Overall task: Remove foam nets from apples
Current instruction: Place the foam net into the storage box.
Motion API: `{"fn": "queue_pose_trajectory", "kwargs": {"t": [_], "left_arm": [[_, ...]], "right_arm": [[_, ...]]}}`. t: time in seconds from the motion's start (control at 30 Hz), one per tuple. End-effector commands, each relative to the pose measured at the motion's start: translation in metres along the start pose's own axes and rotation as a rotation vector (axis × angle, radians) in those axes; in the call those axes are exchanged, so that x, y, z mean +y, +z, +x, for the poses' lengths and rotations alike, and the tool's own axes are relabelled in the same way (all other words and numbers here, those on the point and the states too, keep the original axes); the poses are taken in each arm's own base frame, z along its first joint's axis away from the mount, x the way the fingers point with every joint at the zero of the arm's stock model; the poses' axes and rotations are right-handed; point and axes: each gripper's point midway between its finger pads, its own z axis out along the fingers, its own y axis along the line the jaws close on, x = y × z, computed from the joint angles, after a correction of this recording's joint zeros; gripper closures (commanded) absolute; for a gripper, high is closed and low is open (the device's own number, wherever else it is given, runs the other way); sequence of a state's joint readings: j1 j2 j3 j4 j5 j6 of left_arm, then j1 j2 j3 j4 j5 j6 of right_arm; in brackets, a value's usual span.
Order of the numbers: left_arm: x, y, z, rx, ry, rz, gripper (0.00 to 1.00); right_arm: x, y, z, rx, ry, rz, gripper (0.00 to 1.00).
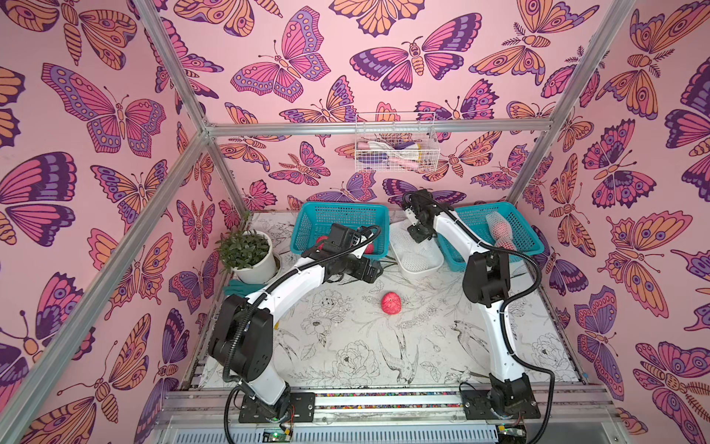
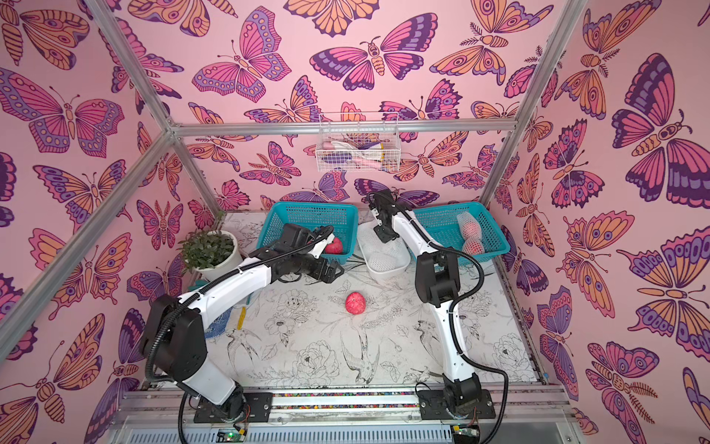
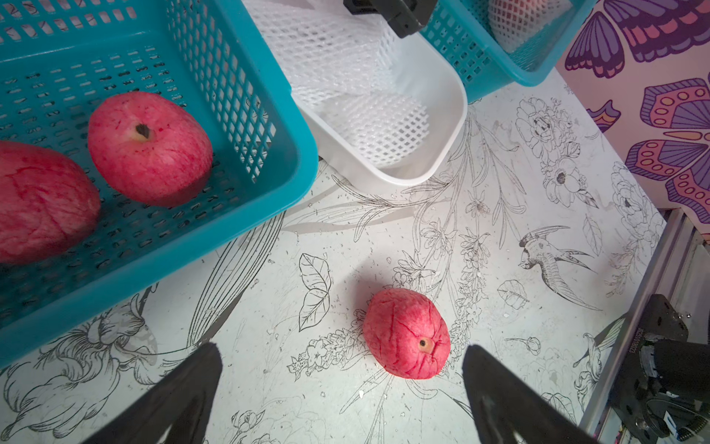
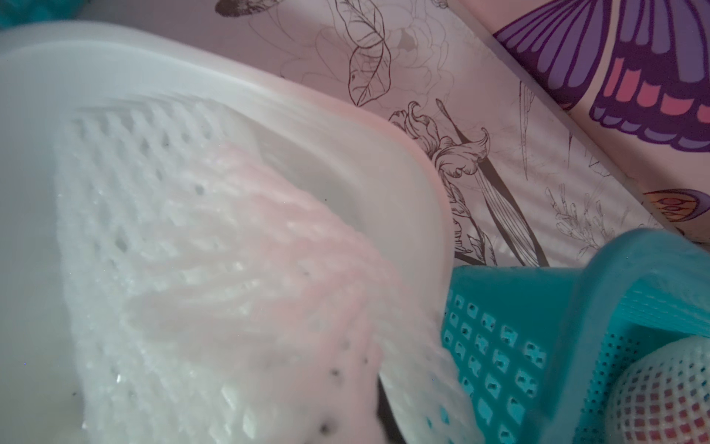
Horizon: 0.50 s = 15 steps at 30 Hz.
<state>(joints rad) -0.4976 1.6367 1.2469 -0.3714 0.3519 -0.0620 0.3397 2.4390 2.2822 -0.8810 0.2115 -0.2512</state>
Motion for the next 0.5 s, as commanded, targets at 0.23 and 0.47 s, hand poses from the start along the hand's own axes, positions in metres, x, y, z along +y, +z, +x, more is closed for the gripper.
{"fn": "queue_pose_trajectory", "kwargs": {"t": [0.23,0.47], "left_arm": [[-0.004,-0.001,-0.001,0.011,-0.028,0.031,0.01],[-0.006,-0.003,-0.001,0.006,-0.031,0.041,0.01]], "right_arm": [[0.027,0.003,0.026,0.133,0.095,-0.093,0.89],[0.031,0.013,0.028,0.144,0.084,-0.061,0.75]]}}
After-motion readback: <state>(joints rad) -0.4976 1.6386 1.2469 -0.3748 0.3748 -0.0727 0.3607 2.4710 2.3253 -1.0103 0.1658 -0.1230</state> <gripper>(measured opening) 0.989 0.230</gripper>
